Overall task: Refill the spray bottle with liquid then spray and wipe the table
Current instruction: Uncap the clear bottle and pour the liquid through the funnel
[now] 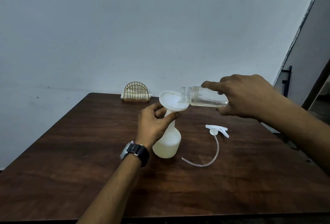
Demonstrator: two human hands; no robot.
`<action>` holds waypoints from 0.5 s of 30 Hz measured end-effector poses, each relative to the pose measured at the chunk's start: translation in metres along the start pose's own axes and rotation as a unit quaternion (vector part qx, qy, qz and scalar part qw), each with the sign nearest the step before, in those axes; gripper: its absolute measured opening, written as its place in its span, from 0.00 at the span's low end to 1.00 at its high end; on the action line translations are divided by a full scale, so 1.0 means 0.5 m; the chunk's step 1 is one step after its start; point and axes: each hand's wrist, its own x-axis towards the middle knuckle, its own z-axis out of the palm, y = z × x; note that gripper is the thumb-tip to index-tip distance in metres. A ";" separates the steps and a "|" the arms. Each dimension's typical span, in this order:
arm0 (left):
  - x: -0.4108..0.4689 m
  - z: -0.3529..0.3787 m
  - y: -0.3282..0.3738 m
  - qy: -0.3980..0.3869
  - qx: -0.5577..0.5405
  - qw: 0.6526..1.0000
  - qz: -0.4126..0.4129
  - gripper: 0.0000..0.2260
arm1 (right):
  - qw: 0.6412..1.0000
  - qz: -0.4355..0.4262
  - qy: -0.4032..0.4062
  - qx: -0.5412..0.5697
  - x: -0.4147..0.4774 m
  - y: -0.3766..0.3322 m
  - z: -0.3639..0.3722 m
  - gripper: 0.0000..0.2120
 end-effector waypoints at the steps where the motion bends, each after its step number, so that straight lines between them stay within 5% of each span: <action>1: 0.000 0.000 0.000 -0.001 0.000 1.000 0.001 0.22 | 1.000 0.000 0.000 0.000 0.000 0.000 0.000 0.35; 15: -0.005 0.000 0.006 -0.005 0.010 1.000 0.009 0.17 | 1.000 -0.006 0.008 -0.010 0.003 0.004 0.002 0.35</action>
